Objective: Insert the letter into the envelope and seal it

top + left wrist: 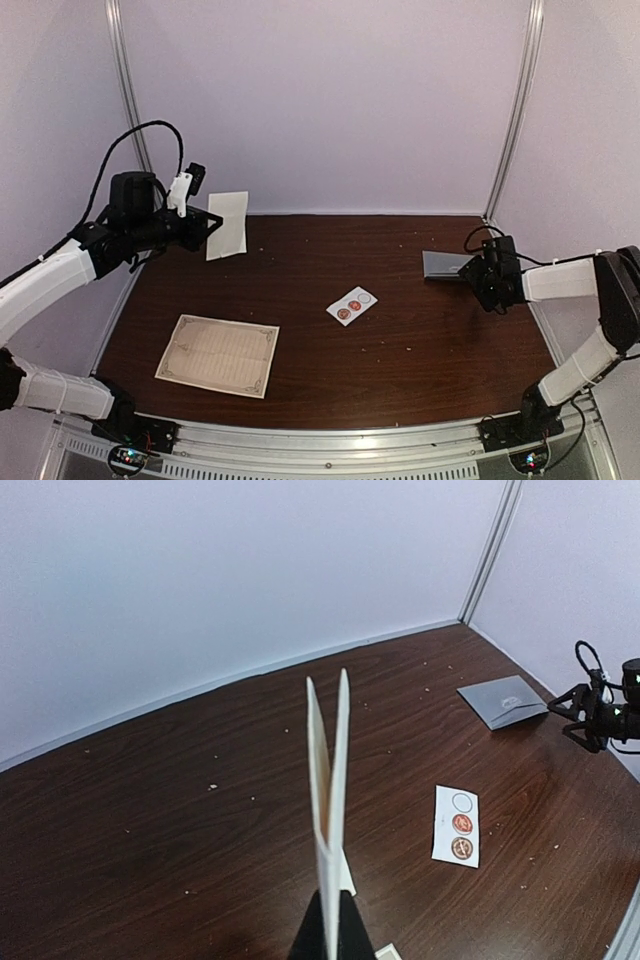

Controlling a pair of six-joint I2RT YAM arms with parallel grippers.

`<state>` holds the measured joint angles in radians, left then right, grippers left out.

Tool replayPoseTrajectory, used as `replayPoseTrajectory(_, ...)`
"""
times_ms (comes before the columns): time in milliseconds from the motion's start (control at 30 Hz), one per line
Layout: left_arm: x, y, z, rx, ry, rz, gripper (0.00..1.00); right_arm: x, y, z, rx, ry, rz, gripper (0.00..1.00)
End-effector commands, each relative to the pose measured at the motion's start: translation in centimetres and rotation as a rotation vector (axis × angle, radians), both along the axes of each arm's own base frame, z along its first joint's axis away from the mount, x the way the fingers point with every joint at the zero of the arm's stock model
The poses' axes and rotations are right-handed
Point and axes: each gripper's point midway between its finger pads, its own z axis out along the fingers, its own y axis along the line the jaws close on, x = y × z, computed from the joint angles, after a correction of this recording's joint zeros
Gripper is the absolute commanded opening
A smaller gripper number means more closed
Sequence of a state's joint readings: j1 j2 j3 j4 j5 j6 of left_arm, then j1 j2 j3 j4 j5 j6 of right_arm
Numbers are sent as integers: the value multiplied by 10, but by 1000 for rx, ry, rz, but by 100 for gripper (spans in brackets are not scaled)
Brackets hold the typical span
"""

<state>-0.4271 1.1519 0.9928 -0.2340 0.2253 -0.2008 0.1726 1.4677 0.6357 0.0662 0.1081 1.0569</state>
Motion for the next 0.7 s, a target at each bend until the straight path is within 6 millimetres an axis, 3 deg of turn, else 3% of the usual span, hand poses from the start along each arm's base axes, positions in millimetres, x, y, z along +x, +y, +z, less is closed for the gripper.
replayPoseTrajectory(0,0,1,15,-23,-54,-1,0,34,-9,9,9,-87,-49,80)
replayPoseTrajectory(167,-2,7,22,-14,-83,18,0,58,-13,1,7,-102,-53,70)
replayPoseTrajectory(367,-3,8,22,-7,-90,21,0,72,-9,-13,27,-90,-50,58)
replayPoseTrajectory(533,-2,8,22,-5,-89,19,0,75,-7,-19,51,-88,-62,30)
replayPoseTrajectory(667,-2,8,19,1,-86,21,0,76,-6,-17,77,-96,-67,13)
